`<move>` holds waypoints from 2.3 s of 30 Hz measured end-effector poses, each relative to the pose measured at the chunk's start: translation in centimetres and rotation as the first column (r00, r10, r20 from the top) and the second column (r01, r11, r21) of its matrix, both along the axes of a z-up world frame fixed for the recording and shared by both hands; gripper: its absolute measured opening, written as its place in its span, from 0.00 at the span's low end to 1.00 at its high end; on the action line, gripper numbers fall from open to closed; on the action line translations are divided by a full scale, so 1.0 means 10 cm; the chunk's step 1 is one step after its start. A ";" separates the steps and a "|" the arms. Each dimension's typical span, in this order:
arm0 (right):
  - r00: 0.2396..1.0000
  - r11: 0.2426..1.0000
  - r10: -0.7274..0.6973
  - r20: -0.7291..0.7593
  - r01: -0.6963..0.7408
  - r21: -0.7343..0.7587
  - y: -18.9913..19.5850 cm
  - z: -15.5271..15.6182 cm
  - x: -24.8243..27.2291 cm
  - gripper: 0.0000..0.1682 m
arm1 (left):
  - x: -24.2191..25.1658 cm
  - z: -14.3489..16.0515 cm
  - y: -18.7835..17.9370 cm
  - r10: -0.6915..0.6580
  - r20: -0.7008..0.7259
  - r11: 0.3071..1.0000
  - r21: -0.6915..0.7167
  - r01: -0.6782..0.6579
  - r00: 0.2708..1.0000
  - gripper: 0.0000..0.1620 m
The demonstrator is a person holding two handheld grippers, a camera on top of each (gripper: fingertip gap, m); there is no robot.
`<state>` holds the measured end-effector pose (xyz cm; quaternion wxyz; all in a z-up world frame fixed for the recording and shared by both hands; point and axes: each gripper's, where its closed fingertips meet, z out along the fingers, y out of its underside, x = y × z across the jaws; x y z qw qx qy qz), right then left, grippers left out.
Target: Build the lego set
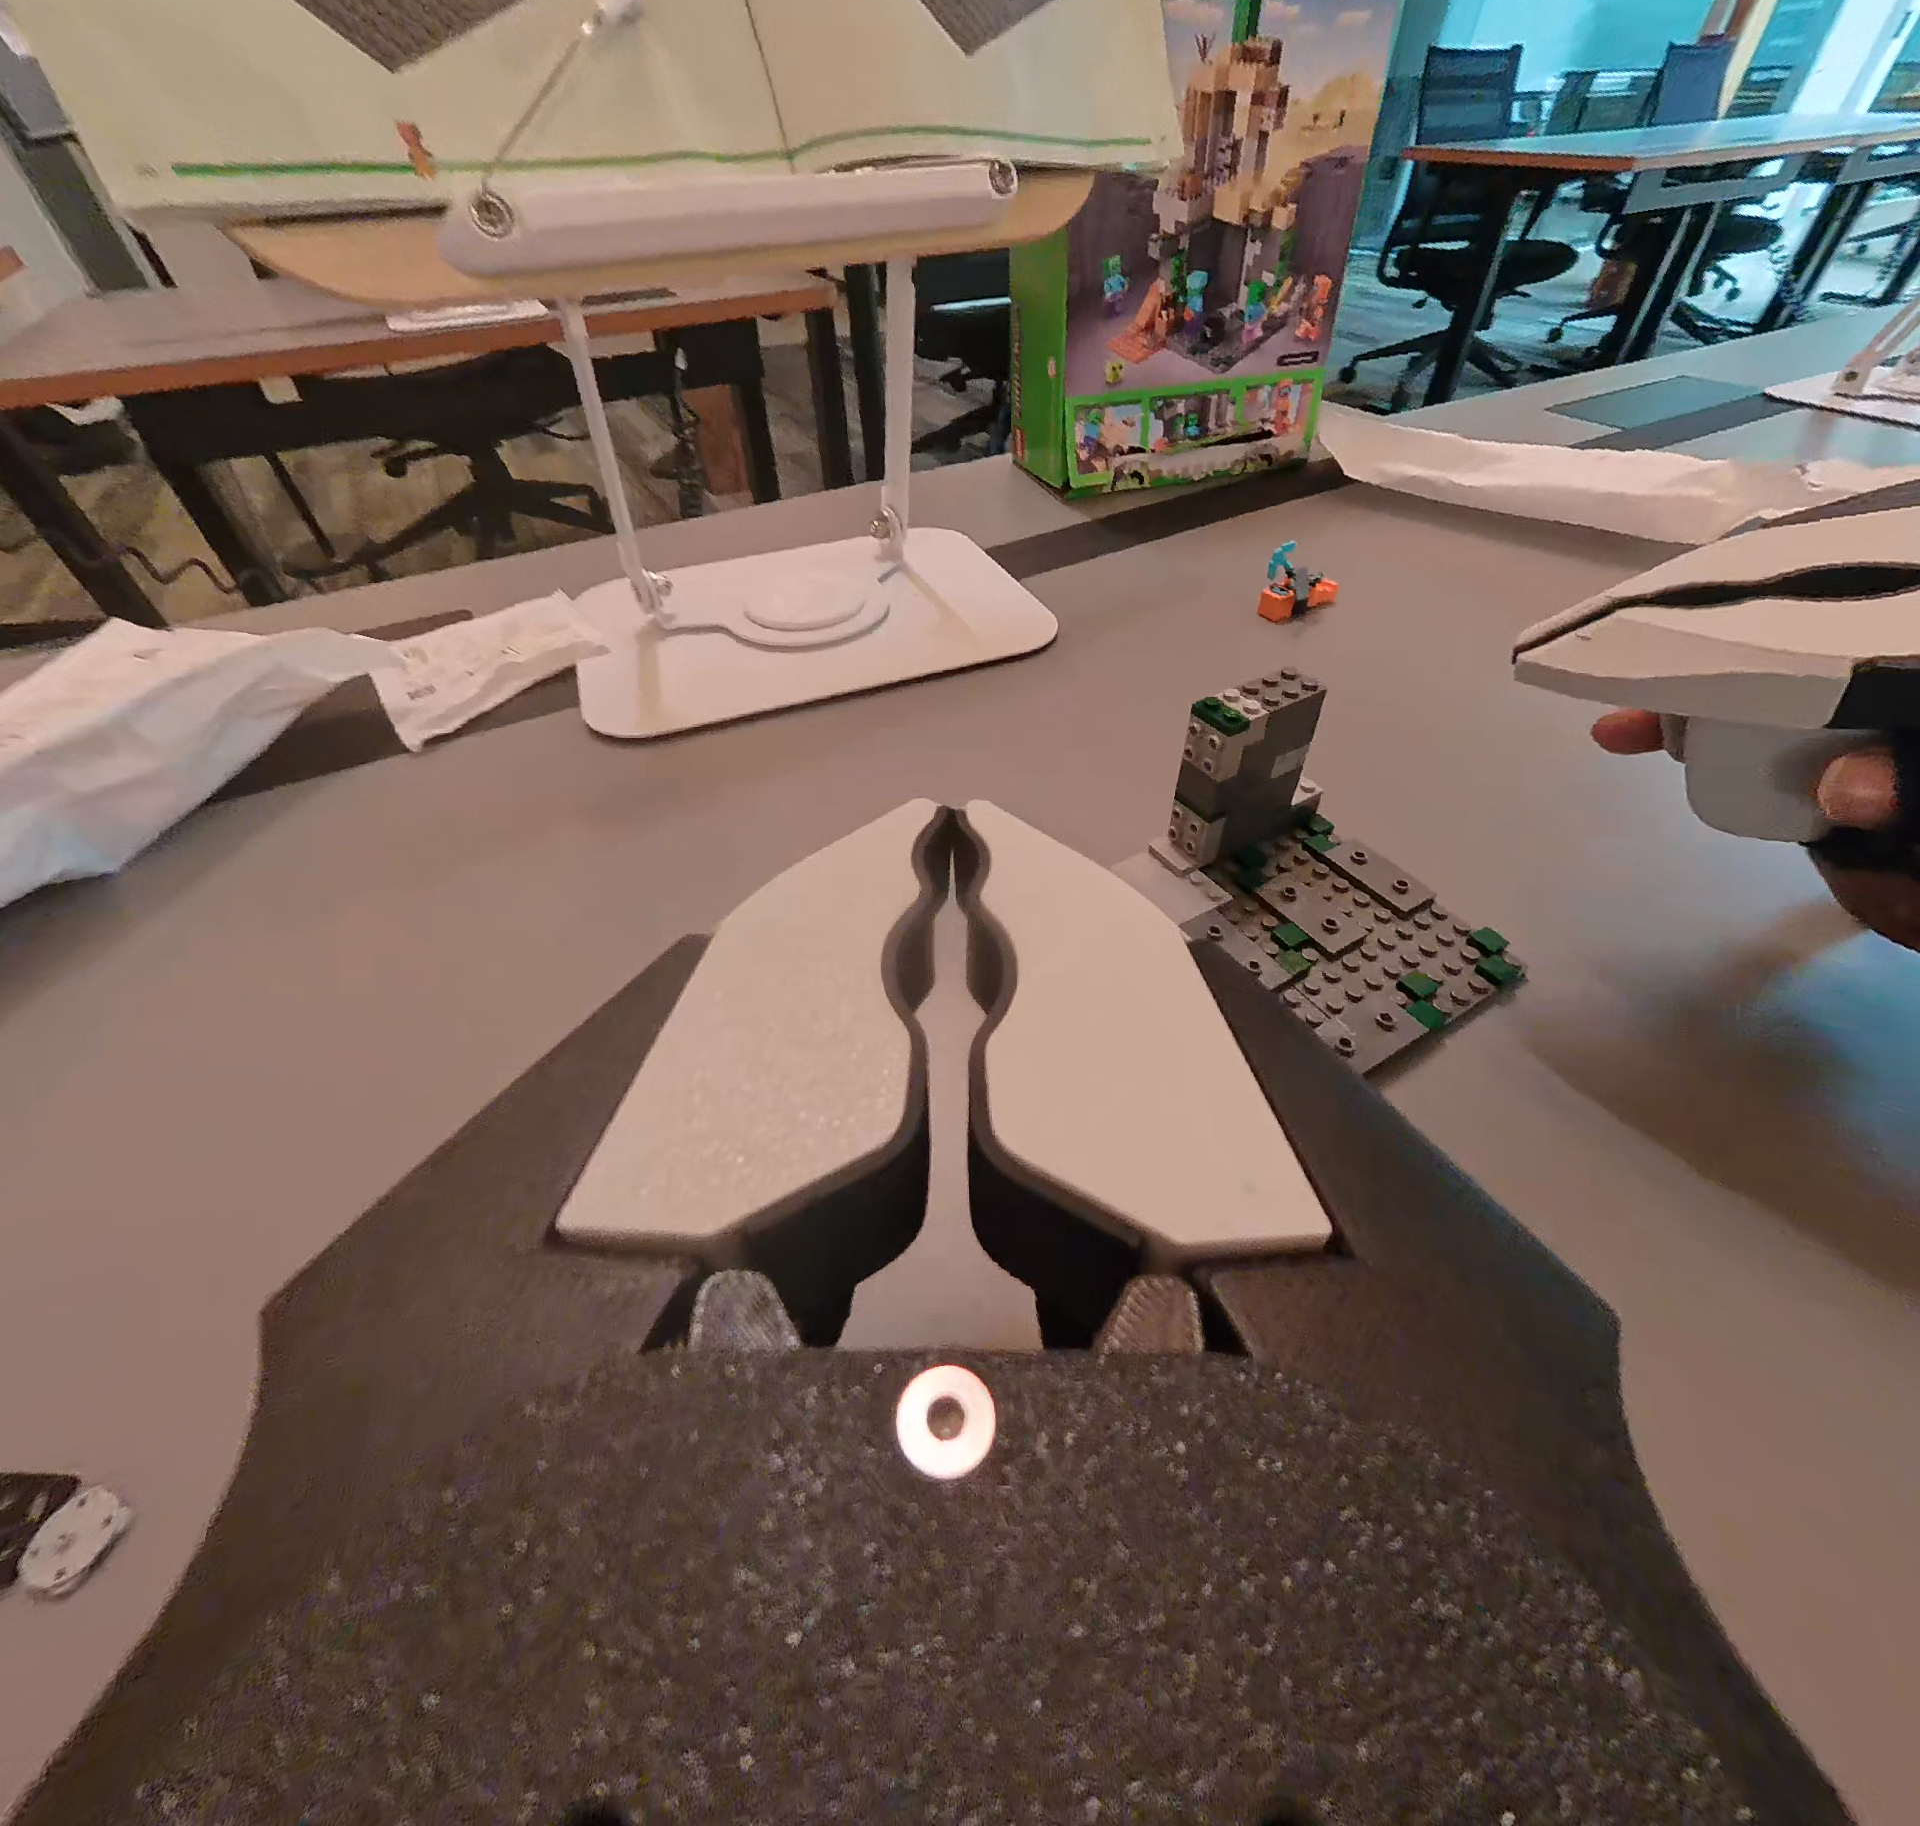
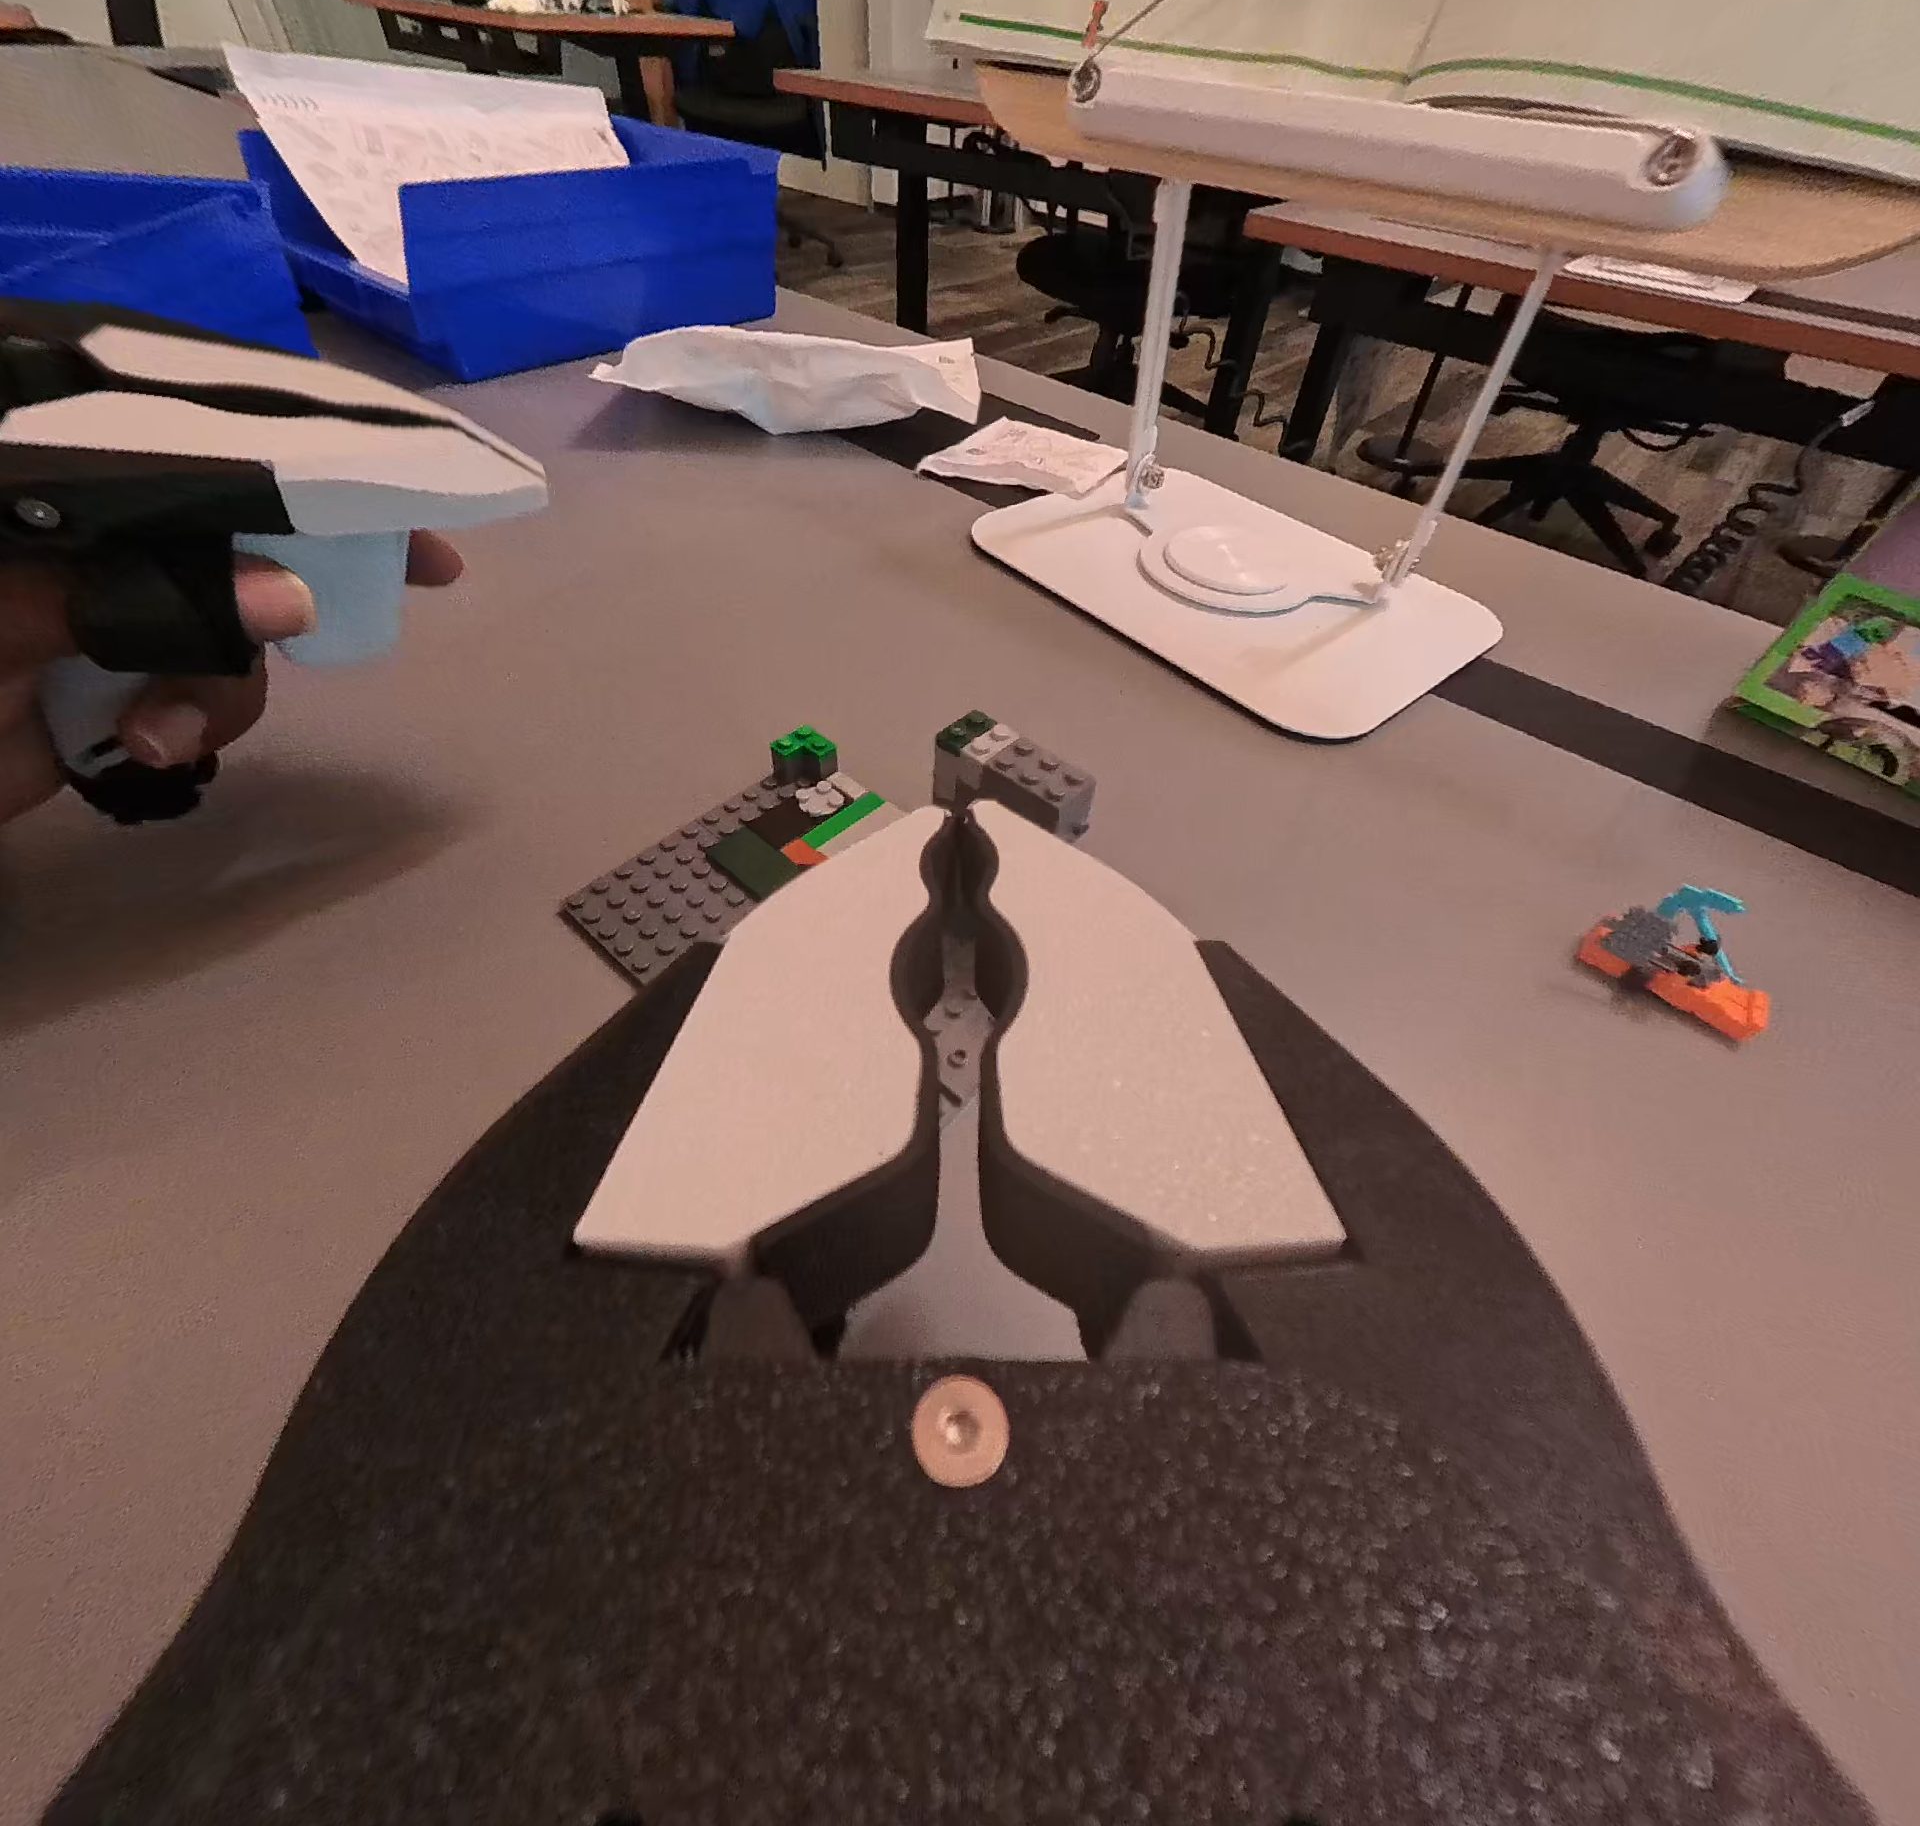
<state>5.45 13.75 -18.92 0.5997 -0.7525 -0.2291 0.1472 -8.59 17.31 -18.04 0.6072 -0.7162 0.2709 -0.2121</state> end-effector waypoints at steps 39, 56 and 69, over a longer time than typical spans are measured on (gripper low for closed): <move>0.987 0.955 -0.155 -0.050 0.163 0.248 1.46 1.67 -0.63 0.00 | 0.06 1.56 1.46 0.278 0.123 0.949 0.118 -0.293 0.953 0.00; 0.988 0.962 -0.145 -0.046 0.152 0.226 1.65 1.51 -0.71 0.00 | -0.06 1.38 1.62 0.320 0.124 0.935 0.115 -0.334 0.939 0.00; 0.977 0.945 -0.212 -0.033 0.214 0.248 1.68 1.58 -0.23 0.00 | 0.34 1.52 1.58 0.259 0.123 0.952 0.135 -0.274 0.958 0.00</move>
